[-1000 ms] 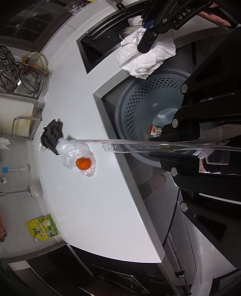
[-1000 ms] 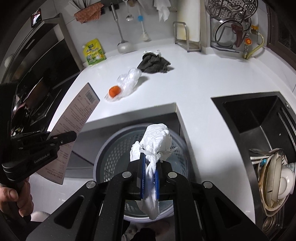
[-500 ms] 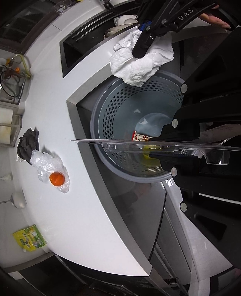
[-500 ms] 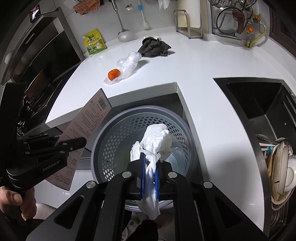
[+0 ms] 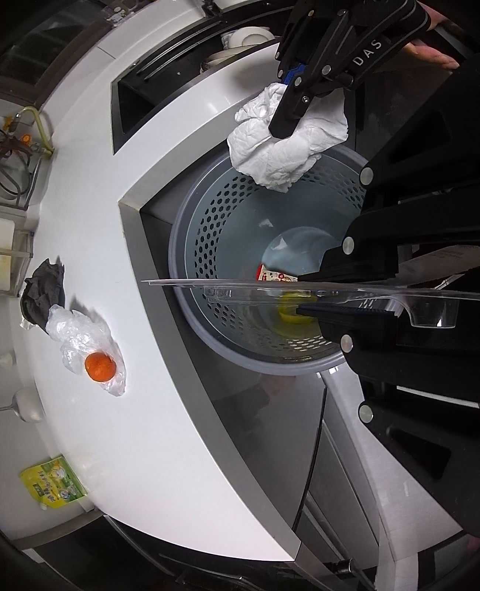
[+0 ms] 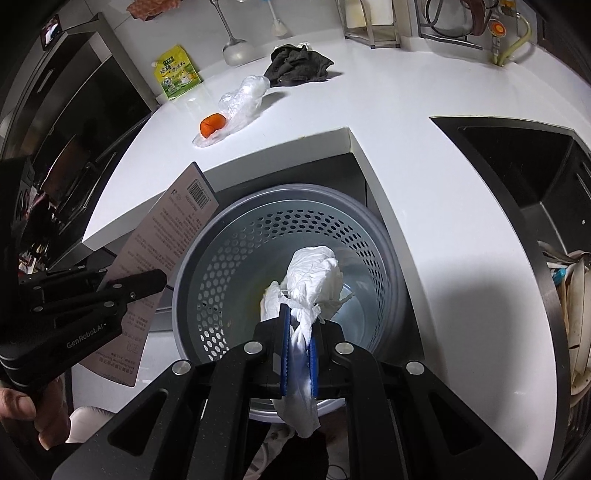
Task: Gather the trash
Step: 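Open the right tool and left tool to drop tissue and receipt into bin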
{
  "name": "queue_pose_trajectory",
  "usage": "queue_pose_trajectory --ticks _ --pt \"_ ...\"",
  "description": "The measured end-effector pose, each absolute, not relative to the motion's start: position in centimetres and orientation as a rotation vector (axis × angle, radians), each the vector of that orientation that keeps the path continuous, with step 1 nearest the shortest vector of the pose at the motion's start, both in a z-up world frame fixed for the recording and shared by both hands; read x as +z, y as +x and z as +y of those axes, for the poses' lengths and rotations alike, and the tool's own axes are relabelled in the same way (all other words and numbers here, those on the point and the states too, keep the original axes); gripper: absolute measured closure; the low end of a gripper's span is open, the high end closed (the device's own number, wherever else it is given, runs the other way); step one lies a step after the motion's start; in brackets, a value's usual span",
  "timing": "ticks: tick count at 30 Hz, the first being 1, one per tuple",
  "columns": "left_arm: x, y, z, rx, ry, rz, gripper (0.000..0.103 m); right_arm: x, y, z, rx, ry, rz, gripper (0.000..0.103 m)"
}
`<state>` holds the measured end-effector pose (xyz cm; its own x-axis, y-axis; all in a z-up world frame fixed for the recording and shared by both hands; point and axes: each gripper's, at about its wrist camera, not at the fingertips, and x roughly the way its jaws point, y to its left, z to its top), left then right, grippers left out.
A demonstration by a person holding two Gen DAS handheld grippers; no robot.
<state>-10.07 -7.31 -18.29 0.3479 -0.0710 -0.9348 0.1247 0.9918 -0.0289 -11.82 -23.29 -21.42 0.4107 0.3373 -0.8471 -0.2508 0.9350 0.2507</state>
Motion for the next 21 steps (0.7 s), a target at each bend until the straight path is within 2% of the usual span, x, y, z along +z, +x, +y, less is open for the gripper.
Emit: queue_pose_trajectory --ticks 4,7,9,10,11,13,21 --pt "-18.3 -10.0 -7.1 -0.123 0.043 1.214 0.09 -21.4 -11.7 -23.2 0.376 0.094 1.083 0.095" --pt "-18.4 -10.0 -6.9 -0.115 0.036 1.221 0.089 -21.2 -11.7 -23.2 0.379 0.094 1.074 0.087" --pt "-18.4 -10.0 -6.8 -0.107 0.035 1.224 0.071 -21.0 -11.7 -23.3 0.377 0.094 1.066 0.075" --pt "-18.3 -10.0 -6.7 -0.102 0.03 1.218 0.052 -20.8 -11.8 -23.3 0.372 0.095 1.058 0.063" --pt "-18.2 -10.1 -6.5 -0.099 0.022 1.209 0.04 -20.7 -11.8 -23.5 0.367 0.096 1.049 0.059" --pt "-17.8 -10.1 -6.3 -0.093 0.008 1.192 0.037 -20.5 -11.9 -23.7 0.367 0.102 1.042 0.059" --pt "-17.6 -9.9 -6.0 -0.076 0.011 1.19 0.037 -20.5 -11.9 -24.4 0.351 0.114 1.042 0.057"
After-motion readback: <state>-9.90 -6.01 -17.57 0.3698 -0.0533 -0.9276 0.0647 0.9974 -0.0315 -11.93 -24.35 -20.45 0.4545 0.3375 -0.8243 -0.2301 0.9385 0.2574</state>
